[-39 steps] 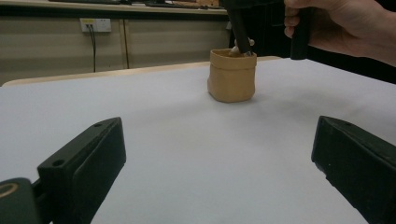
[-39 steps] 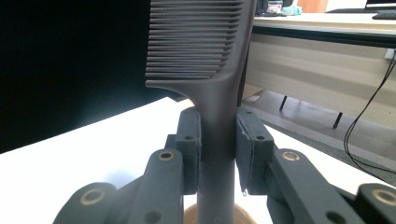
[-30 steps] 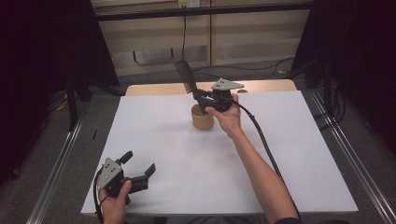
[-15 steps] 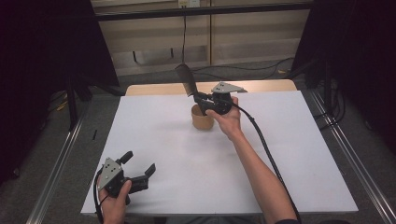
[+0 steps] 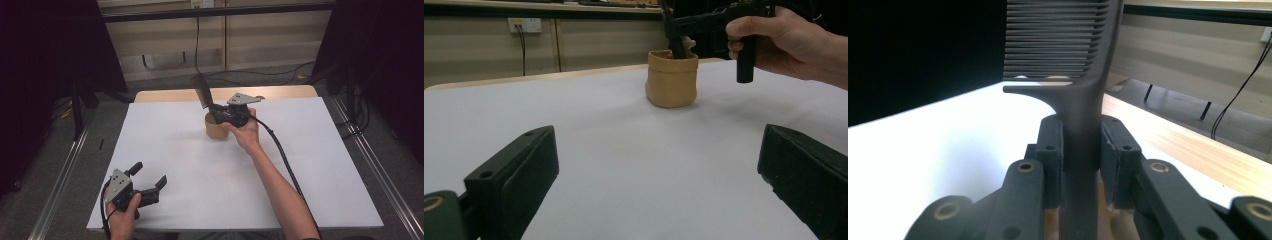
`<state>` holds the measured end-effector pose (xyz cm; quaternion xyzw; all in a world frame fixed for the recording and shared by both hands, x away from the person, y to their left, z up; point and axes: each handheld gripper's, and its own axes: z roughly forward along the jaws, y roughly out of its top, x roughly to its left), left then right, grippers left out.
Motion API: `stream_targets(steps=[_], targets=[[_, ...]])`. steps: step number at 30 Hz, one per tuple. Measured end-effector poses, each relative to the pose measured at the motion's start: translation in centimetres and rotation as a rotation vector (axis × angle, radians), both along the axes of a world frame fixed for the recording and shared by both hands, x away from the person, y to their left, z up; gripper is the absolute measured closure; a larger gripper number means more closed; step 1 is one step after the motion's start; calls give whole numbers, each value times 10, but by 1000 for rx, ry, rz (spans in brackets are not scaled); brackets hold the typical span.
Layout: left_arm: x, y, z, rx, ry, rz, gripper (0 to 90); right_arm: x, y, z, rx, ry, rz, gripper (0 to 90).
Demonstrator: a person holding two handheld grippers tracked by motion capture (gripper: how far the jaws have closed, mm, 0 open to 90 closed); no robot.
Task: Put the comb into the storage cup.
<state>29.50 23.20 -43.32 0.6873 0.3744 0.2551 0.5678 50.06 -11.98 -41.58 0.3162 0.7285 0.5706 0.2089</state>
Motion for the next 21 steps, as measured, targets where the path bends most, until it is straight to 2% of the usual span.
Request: stream_targets(steps=[7,10,21], targets=[[0,0,0,0,0,-1,31,-3,-1,0,-18,5,-4,731],[0,0,0,1,1,-2,31,-3,1,-2,-47,11,-1,730],[0,-1,0,-3,1,-3,32,-3,1,-1,-47,20,-10,727]])
